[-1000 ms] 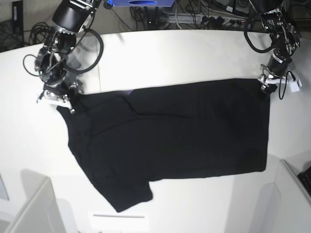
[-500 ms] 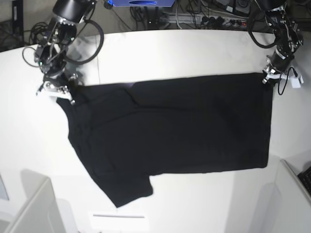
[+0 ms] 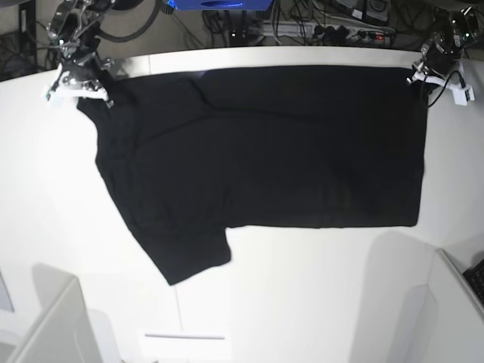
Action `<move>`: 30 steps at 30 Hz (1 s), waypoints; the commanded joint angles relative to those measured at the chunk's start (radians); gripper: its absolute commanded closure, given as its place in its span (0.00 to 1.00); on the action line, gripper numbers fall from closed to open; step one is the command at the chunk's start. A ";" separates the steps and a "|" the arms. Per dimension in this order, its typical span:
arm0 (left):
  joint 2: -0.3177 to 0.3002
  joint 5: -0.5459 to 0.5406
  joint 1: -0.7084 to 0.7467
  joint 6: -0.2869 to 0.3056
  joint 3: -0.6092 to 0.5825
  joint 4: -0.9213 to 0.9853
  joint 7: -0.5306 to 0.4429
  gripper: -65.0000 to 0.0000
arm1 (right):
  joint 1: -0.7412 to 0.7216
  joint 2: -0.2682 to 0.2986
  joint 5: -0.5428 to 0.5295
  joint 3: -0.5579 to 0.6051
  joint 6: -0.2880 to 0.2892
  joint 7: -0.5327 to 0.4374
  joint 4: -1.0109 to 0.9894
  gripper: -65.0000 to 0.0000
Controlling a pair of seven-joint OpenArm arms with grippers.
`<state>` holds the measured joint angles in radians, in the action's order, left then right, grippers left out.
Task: Fold the T-shirt properly
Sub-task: 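Regrasp the shoulder corners with both grippers and pull the shirt taut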
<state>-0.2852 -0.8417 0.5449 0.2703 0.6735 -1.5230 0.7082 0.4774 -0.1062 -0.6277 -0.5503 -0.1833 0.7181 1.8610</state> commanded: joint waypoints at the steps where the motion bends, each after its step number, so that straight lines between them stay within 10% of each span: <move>1: -0.015 0.008 0.007 -0.004 0.009 -0.014 -0.006 1.00 | 0.016 0.004 0.001 -0.004 0.003 -0.025 0.027 1.00; 15: -0.013 0.009 0.085 -0.003 0.009 -0.090 -0.006 1.00 | 0.047 0.003 0.001 -0.007 0.001 -0.024 0.032 1.00; 20: -0.015 0.009 0.085 -0.003 0.010 -0.096 -0.006 1.00 | 0.045 0.001 -0.001 -0.009 0.000 0.019 0.033 0.48; 26: -0.009 0.009 0.086 -0.003 0.090 -0.096 -0.006 0.34 | 0.045 0.001 -0.001 -0.011 0.000 0.016 0.036 0.46; 30: -0.009 0.008 0.088 -0.003 0.199 -0.113 -0.006 0.20 | 0.045 0.001 0.001 -0.077 0.000 0.016 0.085 0.46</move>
<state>-0.2775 -0.8188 0.6239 0.2623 0.8619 -1.6146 0.7208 0.5217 -0.1139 -0.6209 -0.6220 -0.1844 0.7498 1.9263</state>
